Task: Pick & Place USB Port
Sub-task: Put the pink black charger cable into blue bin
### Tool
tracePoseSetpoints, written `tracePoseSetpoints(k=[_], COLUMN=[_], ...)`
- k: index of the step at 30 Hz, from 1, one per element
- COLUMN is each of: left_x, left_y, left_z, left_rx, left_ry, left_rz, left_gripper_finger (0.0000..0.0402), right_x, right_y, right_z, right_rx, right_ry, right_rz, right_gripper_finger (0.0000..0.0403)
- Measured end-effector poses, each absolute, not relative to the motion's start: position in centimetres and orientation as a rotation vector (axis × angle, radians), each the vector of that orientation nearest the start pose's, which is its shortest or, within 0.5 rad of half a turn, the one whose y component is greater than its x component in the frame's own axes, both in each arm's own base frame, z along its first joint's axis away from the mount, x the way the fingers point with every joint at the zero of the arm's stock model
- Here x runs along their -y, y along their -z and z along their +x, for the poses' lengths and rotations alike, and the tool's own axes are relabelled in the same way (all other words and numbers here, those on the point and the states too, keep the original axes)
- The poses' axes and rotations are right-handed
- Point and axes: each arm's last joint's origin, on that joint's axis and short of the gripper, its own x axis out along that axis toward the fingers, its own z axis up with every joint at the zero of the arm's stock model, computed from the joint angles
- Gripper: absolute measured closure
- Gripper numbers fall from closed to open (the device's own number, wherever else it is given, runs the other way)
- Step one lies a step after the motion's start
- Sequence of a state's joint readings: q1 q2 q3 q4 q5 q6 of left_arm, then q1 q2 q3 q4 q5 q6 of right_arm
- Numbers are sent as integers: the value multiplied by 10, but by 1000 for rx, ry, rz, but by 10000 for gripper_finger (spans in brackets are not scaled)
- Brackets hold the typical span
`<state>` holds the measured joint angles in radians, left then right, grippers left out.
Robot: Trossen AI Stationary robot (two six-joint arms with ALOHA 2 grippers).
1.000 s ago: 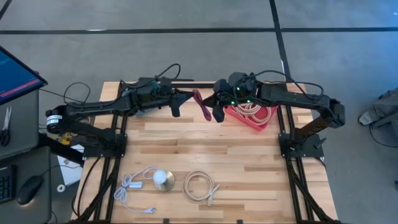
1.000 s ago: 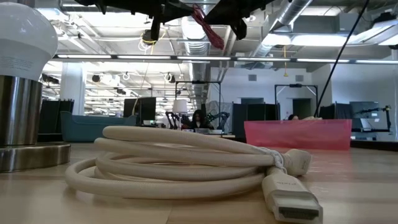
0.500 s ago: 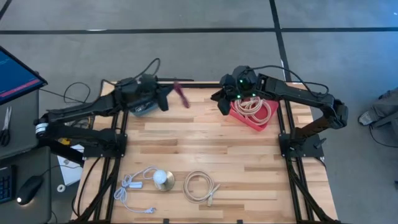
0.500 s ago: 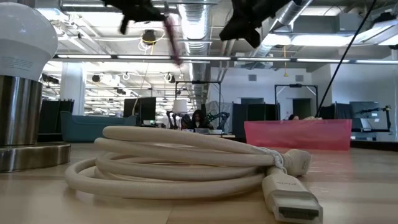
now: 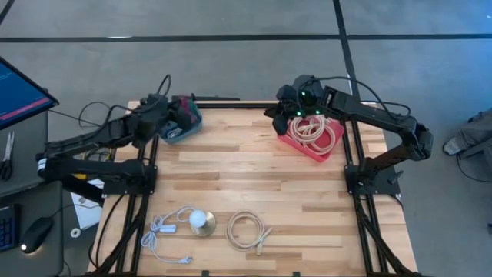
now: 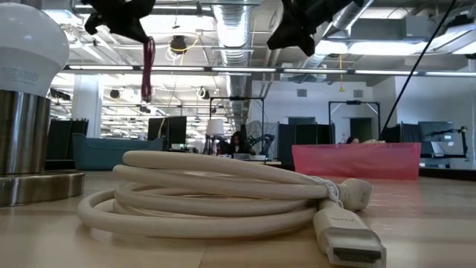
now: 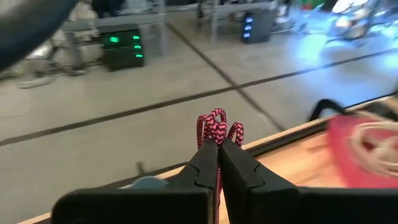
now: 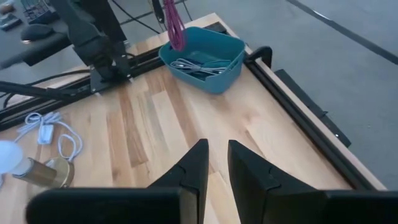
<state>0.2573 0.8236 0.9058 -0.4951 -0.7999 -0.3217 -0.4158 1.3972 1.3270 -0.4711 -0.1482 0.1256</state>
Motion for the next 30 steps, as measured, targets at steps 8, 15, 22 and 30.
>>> tracePoseSetpoints(k=[8, 15, 22, 30], left_x=[-68, -80, -91, -93], left_y=[-322, -307, -274, -228], left_z=[153, 157, 158, 147], left_rx=[-443, -600, -718, -793], left_ry=[-1277, -1338, -1368, -1399], left_rz=[-39, 3, -18, -47], left_gripper_finger=[396, 396, 396, 396], right_x=[125, 132, 134, 135], right_y=[-356, -356, -356, -358], right_z=[279, 276, 275, 276], right_rx=[-503, -500, -499, -485], right_ry=[312, 337, 344, 341], right_rz=[273, 280, 282, 261], right_gripper_finger=[349, 349, 349, 349])
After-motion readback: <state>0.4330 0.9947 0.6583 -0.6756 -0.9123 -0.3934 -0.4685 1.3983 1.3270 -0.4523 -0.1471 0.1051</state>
